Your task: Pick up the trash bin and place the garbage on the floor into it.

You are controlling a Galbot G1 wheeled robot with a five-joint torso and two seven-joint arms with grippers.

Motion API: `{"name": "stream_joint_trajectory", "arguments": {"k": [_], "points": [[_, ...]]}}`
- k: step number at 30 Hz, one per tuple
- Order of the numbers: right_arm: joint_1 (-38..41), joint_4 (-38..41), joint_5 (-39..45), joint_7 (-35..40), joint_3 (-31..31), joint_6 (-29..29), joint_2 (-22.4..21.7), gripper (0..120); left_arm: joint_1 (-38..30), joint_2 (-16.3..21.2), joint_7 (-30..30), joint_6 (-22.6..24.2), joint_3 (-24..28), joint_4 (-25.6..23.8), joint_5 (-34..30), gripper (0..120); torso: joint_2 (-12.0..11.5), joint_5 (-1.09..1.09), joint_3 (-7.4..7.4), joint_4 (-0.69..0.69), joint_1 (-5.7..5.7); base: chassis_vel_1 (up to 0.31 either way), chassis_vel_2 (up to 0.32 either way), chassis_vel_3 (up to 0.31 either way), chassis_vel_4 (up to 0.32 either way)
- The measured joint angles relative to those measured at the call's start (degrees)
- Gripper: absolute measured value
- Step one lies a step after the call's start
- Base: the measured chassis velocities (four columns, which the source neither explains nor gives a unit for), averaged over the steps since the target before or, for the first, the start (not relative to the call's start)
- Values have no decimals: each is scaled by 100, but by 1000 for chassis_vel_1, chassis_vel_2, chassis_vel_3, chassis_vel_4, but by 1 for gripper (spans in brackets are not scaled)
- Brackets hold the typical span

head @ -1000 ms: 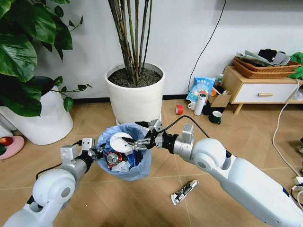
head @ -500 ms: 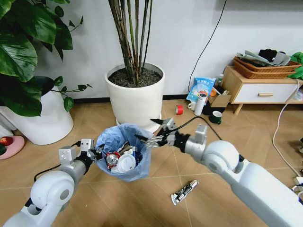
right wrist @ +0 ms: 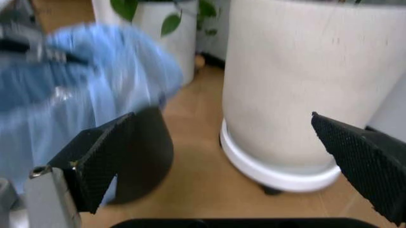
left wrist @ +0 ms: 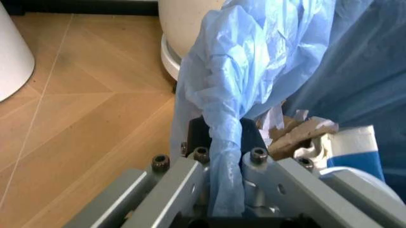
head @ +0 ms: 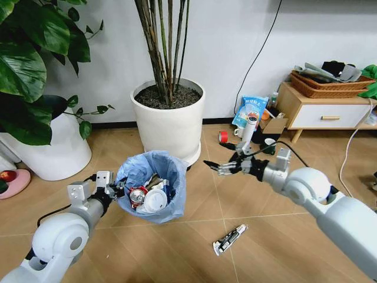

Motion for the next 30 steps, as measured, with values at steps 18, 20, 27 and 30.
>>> {"name": "stream_joint_trajectory", "arguments": {"k": [18, 20, 27, 30], "points": [[-414, -2096, -2976, -1769, -691, 475, 220, 100, 34, -72, 9, -10, 19, -87, 14, 0, 0, 2, 0, 0, 0, 0, 0, 0, 0], [-471, -2239, -3238, -1863, -699, 585, 303, 100, 38, -70, 9, -10, 25, -88, 17, 0, 0, -4, 0, 1, 0, 0, 0, 0, 0], [-443, -2927, -3778, -2061, -923, 810, 735, 100, 60, -84, 12, -11, 102, -90, 57, 0, 0, 1, 0, 0, 0, 0, 0, 0, 0], [-390, -3135, -3844, -2069, -962, 840, 840, 100, 59, -70, 13, -11, 110, -91, 58, 0, 0, -2, 0, 2, 0, 0, 0, 0, 0]]}}
